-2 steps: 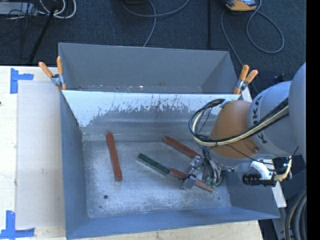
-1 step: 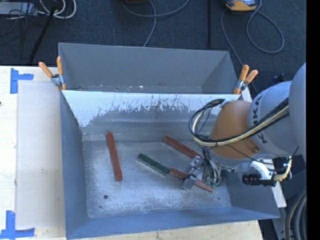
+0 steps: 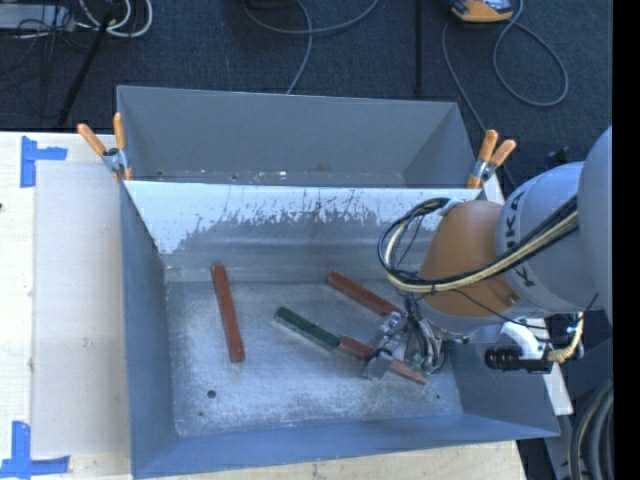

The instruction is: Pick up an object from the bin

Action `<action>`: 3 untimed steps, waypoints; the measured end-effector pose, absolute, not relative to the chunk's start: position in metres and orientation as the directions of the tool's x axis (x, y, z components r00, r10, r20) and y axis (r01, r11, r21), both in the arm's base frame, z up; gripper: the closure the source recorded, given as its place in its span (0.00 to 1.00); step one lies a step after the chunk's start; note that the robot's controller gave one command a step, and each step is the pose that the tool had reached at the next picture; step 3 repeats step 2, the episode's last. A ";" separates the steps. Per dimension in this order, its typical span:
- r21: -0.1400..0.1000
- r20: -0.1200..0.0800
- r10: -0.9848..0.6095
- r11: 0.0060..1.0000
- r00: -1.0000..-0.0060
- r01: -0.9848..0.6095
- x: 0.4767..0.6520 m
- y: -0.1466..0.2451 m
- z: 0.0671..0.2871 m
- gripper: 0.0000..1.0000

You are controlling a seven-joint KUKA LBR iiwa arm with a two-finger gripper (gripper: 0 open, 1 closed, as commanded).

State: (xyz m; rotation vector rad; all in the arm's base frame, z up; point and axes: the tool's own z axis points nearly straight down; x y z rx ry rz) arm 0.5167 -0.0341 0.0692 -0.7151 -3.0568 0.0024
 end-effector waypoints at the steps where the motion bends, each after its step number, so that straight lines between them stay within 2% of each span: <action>1: 0.004 -0.001 0.456 0.890 -0.890 0.456 0.513 0.031 0.122 1.00; 2: 0.003 -0.006 0.486 0.874 -0.874 0.486 0.500 0.012 0.213 1.00; 3: 0.003 -0.006 0.486 0.874 -0.874 0.486 0.500 0.012 0.213 1.00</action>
Offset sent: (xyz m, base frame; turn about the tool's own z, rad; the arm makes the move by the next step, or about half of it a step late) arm -0.0047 0.0606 0.0516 0.0202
